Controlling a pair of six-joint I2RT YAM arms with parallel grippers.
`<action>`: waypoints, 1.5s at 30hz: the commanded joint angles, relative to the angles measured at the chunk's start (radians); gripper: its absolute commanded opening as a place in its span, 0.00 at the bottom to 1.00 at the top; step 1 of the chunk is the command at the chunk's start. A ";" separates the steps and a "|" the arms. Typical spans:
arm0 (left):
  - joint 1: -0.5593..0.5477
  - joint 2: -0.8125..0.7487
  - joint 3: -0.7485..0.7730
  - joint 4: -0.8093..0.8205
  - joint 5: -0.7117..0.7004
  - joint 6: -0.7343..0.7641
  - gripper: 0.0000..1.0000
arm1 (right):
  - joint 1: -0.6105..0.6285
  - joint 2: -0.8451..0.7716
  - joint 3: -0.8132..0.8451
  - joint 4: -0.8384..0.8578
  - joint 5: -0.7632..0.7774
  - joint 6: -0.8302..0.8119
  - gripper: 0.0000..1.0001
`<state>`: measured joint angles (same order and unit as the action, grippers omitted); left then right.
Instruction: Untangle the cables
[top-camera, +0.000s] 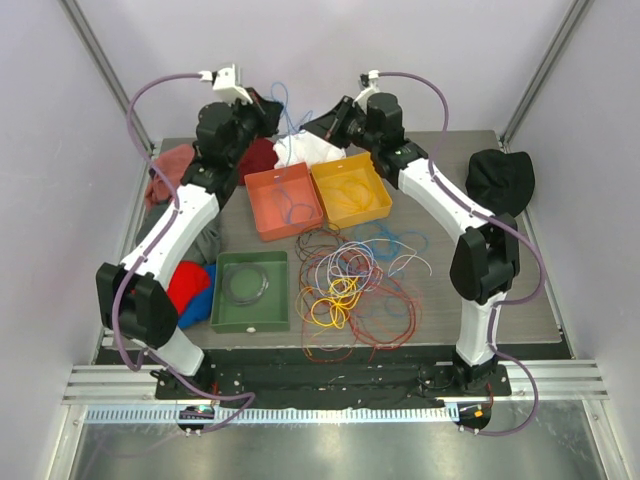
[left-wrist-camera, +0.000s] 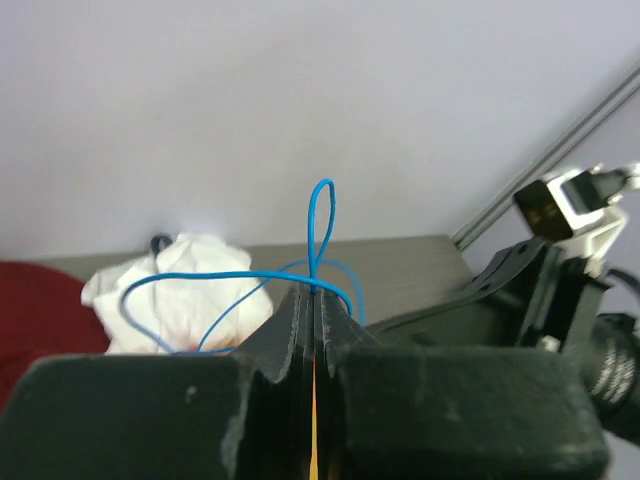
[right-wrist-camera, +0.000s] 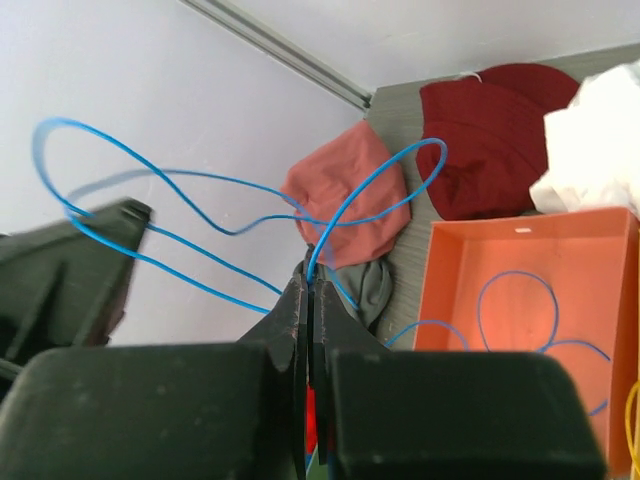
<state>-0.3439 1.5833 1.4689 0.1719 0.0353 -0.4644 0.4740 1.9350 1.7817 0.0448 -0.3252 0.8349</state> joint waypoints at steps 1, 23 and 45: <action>0.006 0.017 0.155 0.034 0.054 0.015 0.00 | -0.005 -0.011 0.123 0.073 -0.035 0.016 0.01; 0.006 0.049 -0.065 0.093 0.057 -0.028 0.00 | -0.006 0.059 0.010 0.145 -0.058 0.059 0.01; 0.006 0.207 -0.110 -0.061 0.064 -0.066 0.00 | 0.032 0.154 -0.097 0.031 -0.031 -0.068 0.01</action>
<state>-0.3435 1.7428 1.3510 0.1513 0.0826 -0.5045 0.4961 2.0457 1.6417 0.1486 -0.3645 0.8417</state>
